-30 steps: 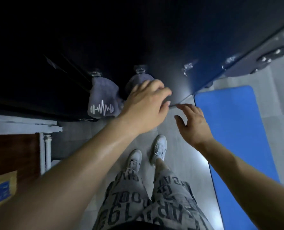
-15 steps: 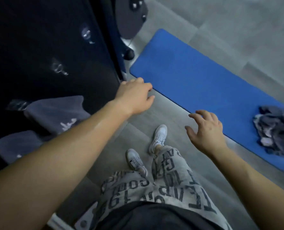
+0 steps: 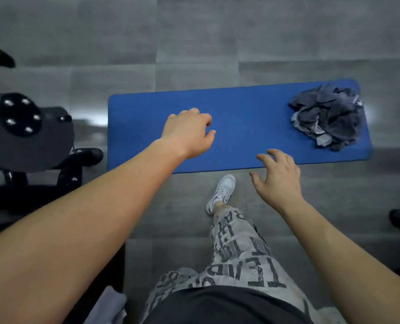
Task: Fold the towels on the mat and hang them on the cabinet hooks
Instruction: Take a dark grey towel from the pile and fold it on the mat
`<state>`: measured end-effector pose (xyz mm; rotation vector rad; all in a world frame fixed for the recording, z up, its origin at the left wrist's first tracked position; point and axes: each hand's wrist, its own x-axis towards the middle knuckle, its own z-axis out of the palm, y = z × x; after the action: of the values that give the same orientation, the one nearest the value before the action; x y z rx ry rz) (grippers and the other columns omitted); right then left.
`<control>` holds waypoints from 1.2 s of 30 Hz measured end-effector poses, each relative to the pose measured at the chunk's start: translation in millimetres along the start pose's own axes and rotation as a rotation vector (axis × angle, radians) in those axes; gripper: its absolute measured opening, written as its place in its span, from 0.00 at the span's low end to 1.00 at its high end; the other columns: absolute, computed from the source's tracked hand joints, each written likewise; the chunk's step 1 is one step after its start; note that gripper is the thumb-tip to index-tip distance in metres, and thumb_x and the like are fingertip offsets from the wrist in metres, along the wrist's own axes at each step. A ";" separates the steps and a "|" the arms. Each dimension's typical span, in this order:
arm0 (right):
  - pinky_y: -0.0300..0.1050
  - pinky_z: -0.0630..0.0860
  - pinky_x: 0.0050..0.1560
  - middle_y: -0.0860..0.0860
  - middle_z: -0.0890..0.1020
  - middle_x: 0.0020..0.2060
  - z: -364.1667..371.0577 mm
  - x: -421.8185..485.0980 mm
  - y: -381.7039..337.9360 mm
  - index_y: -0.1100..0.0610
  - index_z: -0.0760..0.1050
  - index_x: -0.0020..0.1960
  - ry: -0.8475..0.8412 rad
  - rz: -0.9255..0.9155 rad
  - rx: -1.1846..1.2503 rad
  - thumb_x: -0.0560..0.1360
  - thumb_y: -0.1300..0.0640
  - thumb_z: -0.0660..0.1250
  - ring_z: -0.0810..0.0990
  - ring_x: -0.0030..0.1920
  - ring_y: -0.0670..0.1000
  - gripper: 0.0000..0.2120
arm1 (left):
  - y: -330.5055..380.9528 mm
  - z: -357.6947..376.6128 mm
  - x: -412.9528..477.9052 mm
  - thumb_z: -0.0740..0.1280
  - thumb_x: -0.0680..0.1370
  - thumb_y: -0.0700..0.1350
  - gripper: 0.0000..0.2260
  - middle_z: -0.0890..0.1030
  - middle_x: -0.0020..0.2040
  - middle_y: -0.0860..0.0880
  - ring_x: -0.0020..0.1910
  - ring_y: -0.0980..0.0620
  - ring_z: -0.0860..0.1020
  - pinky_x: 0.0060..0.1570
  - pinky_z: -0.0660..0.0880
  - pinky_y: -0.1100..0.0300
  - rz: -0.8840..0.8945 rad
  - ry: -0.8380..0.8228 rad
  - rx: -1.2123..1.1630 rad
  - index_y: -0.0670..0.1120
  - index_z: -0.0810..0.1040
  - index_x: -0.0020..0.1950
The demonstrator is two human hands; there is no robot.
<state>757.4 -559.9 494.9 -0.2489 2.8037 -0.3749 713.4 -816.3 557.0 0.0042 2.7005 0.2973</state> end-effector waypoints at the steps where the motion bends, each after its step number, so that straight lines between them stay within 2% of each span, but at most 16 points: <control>1: 0.61 0.66 0.68 0.55 0.71 0.69 -6.6 23.5 6.0 0.53 0.75 0.67 0.000 0.016 0.013 0.75 0.47 0.69 0.67 0.70 0.59 0.22 | 6.0 -11.4 28.8 0.59 0.82 0.57 0.18 0.76 0.64 0.47 0.62 0.44 0.75 0.62 0.70 0.47 0.008 -0.016 0.012 0.51 0.75 0.68; 8: 0.60 0.67 0.66 0.55 0.71 0.68 -75.2 164.8 40.3 0.52 0.74 0.68 0.049 0.115 0.068 0.77 0.45 0.68 0.69 0.68 0.59 0.22 | 41.8 -95.7 202.5 0.60 0.82 0.59 0.20 0.75 0.66 0.48 0.64 0.46 0.75 0.59 0.70 0.50 0.094 -0.106 0.052 0.53 0.73 0.71; 13: 0.58 0.70 0.61 0.54 0.72 0.64 -108.1 263.7 61.3 0.52 0.72 0.69 0.088 0.236 0.116 0.76 0.45 0.68 0.71 0.62 0.59 0.24 | 67.5 -143.5 332.9 0.60 0.82 0.58 0.21 0.74 0.68 0.47 0.68 0.44 0.72 0.63 0.69 0.49 0.236 -0.116 0.140 0.52 0.71 0.72; 19: 0.57 0.67 0.64 0.54 0.69 0.68 -116.8 403.4 79.6 0.52 0.70 0.71 0.146 0.511 0.185 0.78 0.44 0.67 0.68 0.66 0.58 0.25 | 94.2 -190.3 544.6 0.60 0.81 0.60 0.23 0.75 0.68 0.47 0.67 0.43 0.73 0.62 0.70 0.48 0.487 -0.131 0.300 0.52 0.71 0.73; 25: 0.57 0.65 0.66 0.54 0.67 0.70 -128.2 546.3 64.0 0.53 0.69 0.73 0.161 0.850 0.358 0.79 0.44 0.66 0.66 0.68 0.58 0.26 | 134.6 -243.2 752.3 0.62 0.80 0.60 0.23 0.76 0.67 0.46 0.67 0.42 0.74 0.63 0.71 0.46 0.746 -0.219 0.379 0.51 0.72 0.71; 30: 0.57 0.66 0.66 0.53 0.68 0.69 -151.8 605.6 58.9 0.53 0.70 0.73 0.228 1.085 0.489 0.78 0.46 0.67 0.66 0.68 0.57 0.25 | 187.1 -261.8 835.8 0.62 0.80 0.60 0.23 0.76 0.67 0.45 0.66 0.41 0.74 0.62 0.71 0.46 0.928 -0.292 0.496 0.51 0.72 0.71; 36: 0.59 0.73 0.60 0.54 0.70 0.66 -155.2 633.3 93.8 0.54 0.73 0.70 0.363 1.312 0.604 0.76 0.47 0.70 0.70 0.64 0.58 0.24 | 267.3 -228.1 872.0 0.61 0.80 0.60 0.23 0.76 0.68 0.46 0.65 0.42 0.75 0.58 0.73 0.47 1.131 -0.433 0.650 0.51 0.72 0.72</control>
<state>101.0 -567.2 439.7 1.7711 2.3088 -0.8782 -185.9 -560.5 458.5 1.5738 1.9646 -0.2624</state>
